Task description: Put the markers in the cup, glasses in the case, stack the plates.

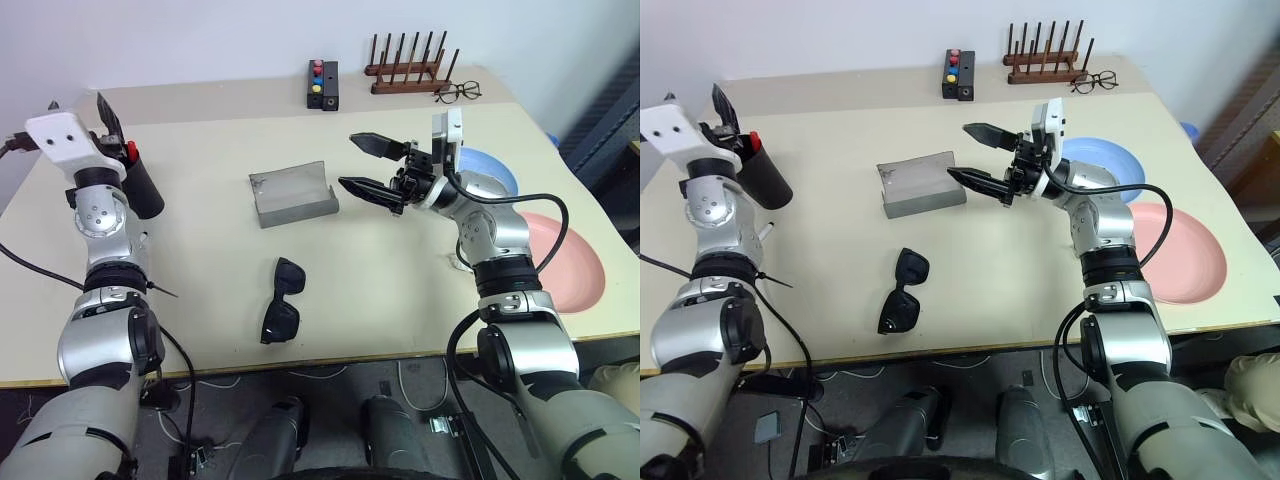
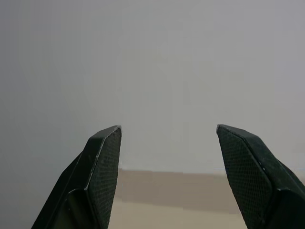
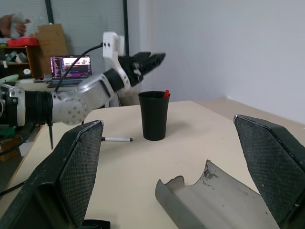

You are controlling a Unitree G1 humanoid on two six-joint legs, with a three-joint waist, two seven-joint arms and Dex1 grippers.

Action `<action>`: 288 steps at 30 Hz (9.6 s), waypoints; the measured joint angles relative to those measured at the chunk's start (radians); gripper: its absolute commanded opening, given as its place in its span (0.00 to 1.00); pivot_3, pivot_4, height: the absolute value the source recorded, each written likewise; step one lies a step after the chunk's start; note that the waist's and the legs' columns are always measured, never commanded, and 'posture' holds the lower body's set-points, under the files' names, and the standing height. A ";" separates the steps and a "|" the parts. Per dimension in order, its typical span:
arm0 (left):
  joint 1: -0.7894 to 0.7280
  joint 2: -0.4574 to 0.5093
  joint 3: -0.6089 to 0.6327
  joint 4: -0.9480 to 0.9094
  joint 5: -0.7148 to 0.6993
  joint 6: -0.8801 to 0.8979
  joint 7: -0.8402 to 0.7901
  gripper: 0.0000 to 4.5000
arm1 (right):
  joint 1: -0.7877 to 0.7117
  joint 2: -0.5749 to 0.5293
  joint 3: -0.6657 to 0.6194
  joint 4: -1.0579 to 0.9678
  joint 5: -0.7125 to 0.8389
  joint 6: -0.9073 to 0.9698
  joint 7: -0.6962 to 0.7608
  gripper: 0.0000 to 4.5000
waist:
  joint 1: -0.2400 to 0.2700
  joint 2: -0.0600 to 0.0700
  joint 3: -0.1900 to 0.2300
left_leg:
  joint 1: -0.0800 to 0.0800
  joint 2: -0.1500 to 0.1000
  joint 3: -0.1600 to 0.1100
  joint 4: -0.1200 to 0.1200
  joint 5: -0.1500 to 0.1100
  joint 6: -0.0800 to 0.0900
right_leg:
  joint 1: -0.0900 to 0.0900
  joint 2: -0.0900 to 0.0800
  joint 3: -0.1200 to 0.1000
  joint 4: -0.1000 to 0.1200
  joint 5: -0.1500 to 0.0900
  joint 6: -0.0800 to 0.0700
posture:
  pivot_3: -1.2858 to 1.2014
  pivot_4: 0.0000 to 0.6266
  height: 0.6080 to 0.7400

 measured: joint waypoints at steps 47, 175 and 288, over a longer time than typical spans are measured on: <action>0.603 0.491 -0.109 -0.819 -0.205 1.521 -0.413 0.71 | 0.162 -0.101 0.188 -0.277 -0.079 0.169 0.153 1.00 | 0.007 0.000 0.000 | -0.005 0.000 0.001 0.001 -0.003 0.005 | -0.009 0.000 0.002 0.006 0.000 -0.001 | 0.52 0.24 1.00; 0.098 0.044 -0.010 -0.022 0.078 0.072 -0.008 0.98 | -0.014 0.083 0.000 -0.009 0.001 -0.030 -0.006 1.00 | -0.020 -0.002 -0.001 | -0.007 -0.001 0.001 0.009 0.000 0.000 | -0.010 0.000 0.000 0.012 0.000 -0.001 | 0.52 0.24 1.00; 0.076 0.201 -0.598 -0.431 0.278 0.742 -1.333 0.98 | 0.353 -0.102 -0.015 -0.527 0.002 0.136 -0.307 1.00 | -0.019 -0.003 0.000 | -0.011 -0.001 0.000 0.012 0.000 0.000 | -0.012 0.000 0.000 0.012 0.000 0.000 | 0.52 0.24 1.00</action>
